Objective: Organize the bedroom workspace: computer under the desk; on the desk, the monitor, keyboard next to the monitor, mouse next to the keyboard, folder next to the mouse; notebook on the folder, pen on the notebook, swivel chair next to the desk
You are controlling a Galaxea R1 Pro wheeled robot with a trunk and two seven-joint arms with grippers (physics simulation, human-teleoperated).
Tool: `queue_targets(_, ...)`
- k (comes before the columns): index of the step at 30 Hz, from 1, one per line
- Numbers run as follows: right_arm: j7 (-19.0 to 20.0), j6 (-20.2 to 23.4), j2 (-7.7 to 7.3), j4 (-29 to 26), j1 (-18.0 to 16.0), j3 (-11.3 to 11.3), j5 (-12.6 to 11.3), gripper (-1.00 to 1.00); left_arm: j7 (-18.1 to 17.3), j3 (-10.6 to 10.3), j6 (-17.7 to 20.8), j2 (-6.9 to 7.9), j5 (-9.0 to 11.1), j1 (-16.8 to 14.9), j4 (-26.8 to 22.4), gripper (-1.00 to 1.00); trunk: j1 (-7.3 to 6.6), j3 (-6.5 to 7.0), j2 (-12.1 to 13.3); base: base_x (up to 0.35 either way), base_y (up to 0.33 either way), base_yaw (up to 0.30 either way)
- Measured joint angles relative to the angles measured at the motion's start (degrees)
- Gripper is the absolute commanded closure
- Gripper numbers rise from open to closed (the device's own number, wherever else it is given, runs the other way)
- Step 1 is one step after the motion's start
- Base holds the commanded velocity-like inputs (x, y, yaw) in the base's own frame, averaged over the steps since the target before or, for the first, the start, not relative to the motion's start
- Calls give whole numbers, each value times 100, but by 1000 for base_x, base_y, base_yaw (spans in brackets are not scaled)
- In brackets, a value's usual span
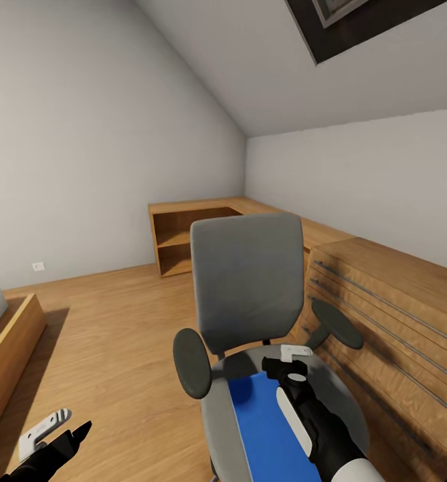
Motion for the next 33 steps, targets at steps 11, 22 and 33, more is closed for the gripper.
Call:
queue_targets(11, -12, 0, 4, 0, 1, 1, 0, -100, 1, 0, 0, 0, 0, 0, 0, -100, 0, -68, 0, 0, 0, 0)
queue_targets(22, -19, 0, 4, -2, 0, 1, 0, -100, 4, -8, 0, 0, 0, 0, 0, -100, 0, -150, 0, 0, 0, 0)
queue_targets(33, -21, 0, 4, -7, -2, 1, 0, -100, 4, -5, -15, -4, 0, 0, 0, -100, 0, -232, 0, 0, 0, 0)
